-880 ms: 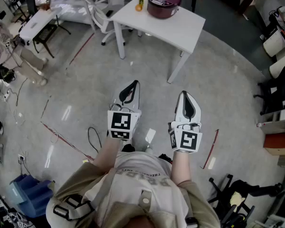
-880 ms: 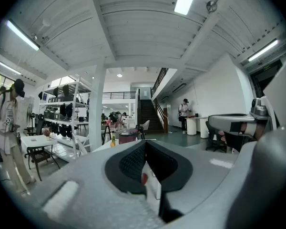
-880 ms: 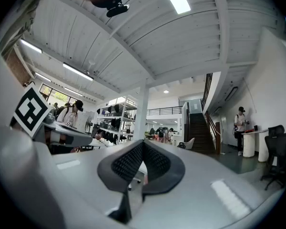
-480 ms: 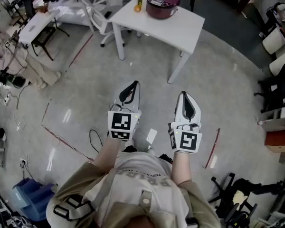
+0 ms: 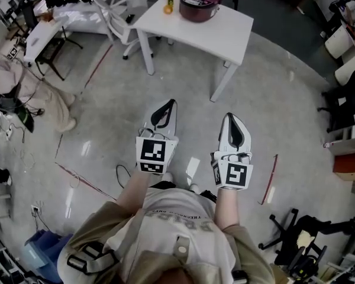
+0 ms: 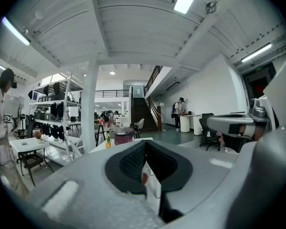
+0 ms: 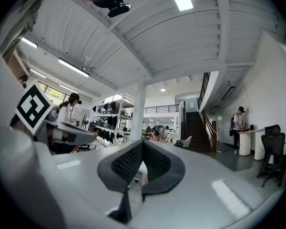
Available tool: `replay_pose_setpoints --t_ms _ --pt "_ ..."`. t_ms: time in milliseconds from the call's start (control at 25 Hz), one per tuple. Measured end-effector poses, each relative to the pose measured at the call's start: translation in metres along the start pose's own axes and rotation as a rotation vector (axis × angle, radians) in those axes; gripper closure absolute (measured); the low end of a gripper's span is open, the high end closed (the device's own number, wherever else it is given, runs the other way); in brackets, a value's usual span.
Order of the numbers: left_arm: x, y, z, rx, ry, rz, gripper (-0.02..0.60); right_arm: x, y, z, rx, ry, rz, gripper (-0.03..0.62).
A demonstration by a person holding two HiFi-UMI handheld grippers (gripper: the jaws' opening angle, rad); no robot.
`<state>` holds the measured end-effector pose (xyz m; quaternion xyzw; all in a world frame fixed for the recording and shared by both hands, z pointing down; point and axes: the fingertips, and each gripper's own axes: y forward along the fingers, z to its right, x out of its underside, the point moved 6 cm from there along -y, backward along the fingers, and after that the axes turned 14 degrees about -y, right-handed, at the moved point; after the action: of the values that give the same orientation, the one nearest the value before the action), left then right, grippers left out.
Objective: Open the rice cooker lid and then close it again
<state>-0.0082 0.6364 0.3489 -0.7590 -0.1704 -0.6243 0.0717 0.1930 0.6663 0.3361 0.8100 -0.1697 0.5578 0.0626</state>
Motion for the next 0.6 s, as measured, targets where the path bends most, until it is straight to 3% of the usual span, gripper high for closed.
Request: replay_pose_setpoints --t_ms 280,360,480,600 --pt "-0.018 -0.012 -0.035 -0.007 0.031 0.062 0.571 -0.002 0.01 -0.018 0.011 0.124 0.057 0.592" --pt "-0.022 -0.016 -0.047 -0.013 0.045 0.068 0.527 -0.003 0.013 -0.023 0.007 0.126 0.053 0.59" --pt "-0.023 -0.019 -0.057 -0.009 0.098 0.053 0.399 -0.004 0.02 -0.031 -0.04 0.115 0.031 0.405" --pt "-0.021 -0.02 -0.062 -0.014 0.14 0.036 0.329 -0.002 0.023 -0.035 -0.065 0.064 0.006 0.328"
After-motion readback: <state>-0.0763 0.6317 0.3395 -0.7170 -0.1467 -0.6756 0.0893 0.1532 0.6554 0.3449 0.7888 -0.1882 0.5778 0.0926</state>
